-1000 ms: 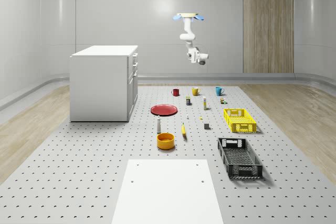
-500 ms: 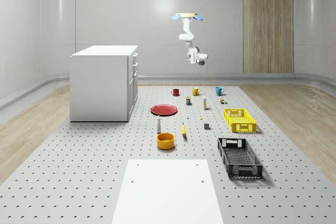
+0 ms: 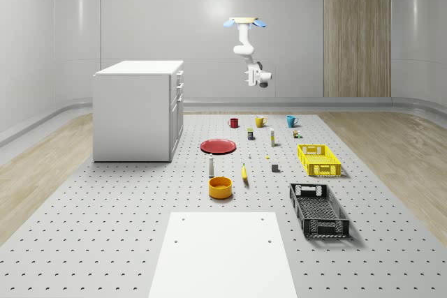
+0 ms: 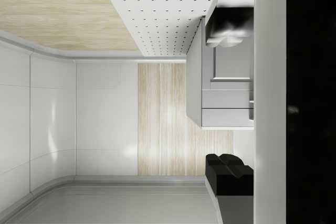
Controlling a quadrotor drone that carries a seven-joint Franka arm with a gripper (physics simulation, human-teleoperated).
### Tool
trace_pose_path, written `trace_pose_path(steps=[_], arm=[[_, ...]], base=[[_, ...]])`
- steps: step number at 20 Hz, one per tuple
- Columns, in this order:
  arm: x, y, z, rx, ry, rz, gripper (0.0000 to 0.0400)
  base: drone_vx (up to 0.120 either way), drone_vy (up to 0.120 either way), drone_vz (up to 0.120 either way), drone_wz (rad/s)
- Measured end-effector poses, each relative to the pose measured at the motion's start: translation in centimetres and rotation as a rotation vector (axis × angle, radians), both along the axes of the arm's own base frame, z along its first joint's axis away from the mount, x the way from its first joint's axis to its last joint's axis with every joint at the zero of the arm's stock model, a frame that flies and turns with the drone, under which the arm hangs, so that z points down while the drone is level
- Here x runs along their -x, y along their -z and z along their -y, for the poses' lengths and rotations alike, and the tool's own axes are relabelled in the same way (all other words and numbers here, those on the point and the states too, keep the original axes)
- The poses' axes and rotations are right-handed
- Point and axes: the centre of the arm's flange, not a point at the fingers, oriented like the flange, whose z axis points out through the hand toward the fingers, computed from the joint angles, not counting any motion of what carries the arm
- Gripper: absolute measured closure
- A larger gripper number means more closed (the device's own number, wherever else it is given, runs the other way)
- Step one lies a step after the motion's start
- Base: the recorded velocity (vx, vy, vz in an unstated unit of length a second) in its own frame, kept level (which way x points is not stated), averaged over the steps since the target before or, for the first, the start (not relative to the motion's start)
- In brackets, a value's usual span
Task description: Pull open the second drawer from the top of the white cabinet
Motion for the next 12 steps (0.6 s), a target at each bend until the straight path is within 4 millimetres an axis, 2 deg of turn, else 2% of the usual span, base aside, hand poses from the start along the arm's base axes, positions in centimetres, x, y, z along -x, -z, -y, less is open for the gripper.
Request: trace_pose_path(steps=[12], arm=[[0.00,0.01,0.00,-0.001,0.000,0.000,0.0100]], base=[[0.120,-0.120,0.000,0.000]])
